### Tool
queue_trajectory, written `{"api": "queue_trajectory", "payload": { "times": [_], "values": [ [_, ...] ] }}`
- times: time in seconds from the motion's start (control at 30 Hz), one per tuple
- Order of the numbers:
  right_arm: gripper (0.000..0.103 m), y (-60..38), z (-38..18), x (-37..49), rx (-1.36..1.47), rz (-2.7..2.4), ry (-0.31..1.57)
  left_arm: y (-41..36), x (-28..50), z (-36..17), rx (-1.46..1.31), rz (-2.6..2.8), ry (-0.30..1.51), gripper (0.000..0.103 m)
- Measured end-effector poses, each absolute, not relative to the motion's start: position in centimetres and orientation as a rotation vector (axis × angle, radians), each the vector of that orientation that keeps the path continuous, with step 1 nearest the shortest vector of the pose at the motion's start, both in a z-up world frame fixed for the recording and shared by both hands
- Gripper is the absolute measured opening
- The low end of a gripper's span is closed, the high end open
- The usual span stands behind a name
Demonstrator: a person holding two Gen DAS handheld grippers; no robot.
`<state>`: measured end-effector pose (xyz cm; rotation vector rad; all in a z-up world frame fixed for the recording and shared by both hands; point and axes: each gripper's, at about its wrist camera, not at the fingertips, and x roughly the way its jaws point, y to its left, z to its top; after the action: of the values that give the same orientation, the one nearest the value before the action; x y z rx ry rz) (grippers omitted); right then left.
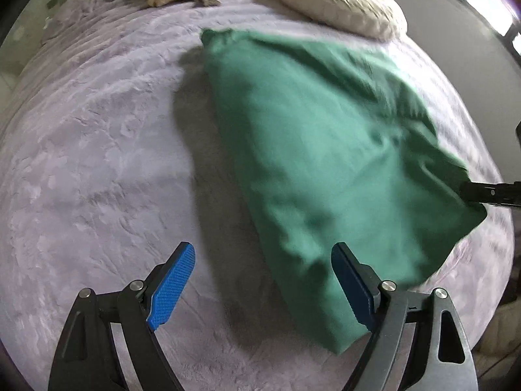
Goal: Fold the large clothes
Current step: 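Grasp the jacket edge with the right tool and tuck it under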
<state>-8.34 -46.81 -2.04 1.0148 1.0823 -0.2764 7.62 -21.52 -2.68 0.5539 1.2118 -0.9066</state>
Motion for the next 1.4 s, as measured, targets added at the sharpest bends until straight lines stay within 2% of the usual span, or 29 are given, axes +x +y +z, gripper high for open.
{"api": "queue_trajectory", "payload": {
  "times": [0.1, 0.13, 0.17, 0.27, 0.4, 0.43, 0.57, 0.6, 0.63, 0.7, 0.77, 0.8, 0.83, 0.87, 1.1, 1.4],
  "values": [
    [0.003, -45.8, -5.2, -11.0, 1.032, -0.378, 1.168, -20.4, 7.0, -4.0, 0.542, -0.939, 1.199, 0.089],
    [0.003, -45.7, -6.7, -12.1, 1.078, -0.398, 1.178, -20.2, 7.0, -4.3, 0.538, -0.934, 1.204, 0.099],
    [0.003, -45.5, -8.6, -13.2, 1.131, -0.422, 1.175, -20.0, 7.1, -4.5, 0.536, -0.922, 1.203, 0.101],
    [0.001, -45.1, -10.5, -14.7, 1.193, -0.444, 1.128, -19.8, 7.1, -4.9, 0.539, -0.927, 1.208, 0.101],
    [0.001, -45.1, -9.2, -16.0, 1.215, -0.448, 1.08, -20.1, 6.8, -4.4, 0.574, -0.918, 1.178, 0.101],
    [0.004, -45.1, -8.5, -16.4, 1.212, -0.445, 1.071, -20.1, 6.7, -4.4, 0.577, -0.914, 1.175, 0.101],
    [0.006, -46.0, -5.2, -18.0, 1.227, -0.452, 0.955, -20.1, 6.8, -4.5, 0.557, -0.906, 1.194, 0.101],
    [0.015, -46.4, -4.4, -18.0, 1.232, -0.444, 0.916, -20.0, 6.8, -4.4, 0.553, -0.904, 1.198, 0.101],
    [0.038, -46.7, -3.8, -17.6, 1.235, -0.432, 0.887, -20.0, 6.8, -4.4, 0.55, -0.903, 1.199, 0.101],
    [0.067, -47.2, -3.3, -16.2, 1.225, -0.414, 0.854, -20.0, 6.8, -4.4, 0.555, -0.903, 1.196, 0.101],
    [0.062, -47.2, -3.9, -14.1, 1.222, -0.375, 0.866, -20.1, 6.7, -4.3, 0.559, -0.901, 1.195, 0.101],
    [0.045, -47.2, -4.5, -13.2, 1.236, -0.363, 0.883, -20.0, 6.7, -4.4, 0.559, -0.901, 1.195, 0.101],
    [0.016, -46.9, -5.2, -12.3, 1.256, -0.354, 0.906, -20.0, 6.8, -4.4, 0.559, -0.9, 1.194, 0.101],
    [0.006, -46.9, -6.3, -11.6, 1.278, -0.367, 0.94, -20.0, 6.8, -4.4, 0.558, -0.902, 1.196, 0.101],
    [0.004, -49.2, -10.9, -12.6, 1.354, -0.486, 0.929, -20.2, 6.6, -4.8, 0.529, -0.91, 1.221, 0.101],
    [0.004, -47.5, -6.1, -13.4, 1.21, -0.524, 1.012, -20.0, 7.0, -4.6, 0.521, -0.871, 1.262, 0.101]
  ]
}}
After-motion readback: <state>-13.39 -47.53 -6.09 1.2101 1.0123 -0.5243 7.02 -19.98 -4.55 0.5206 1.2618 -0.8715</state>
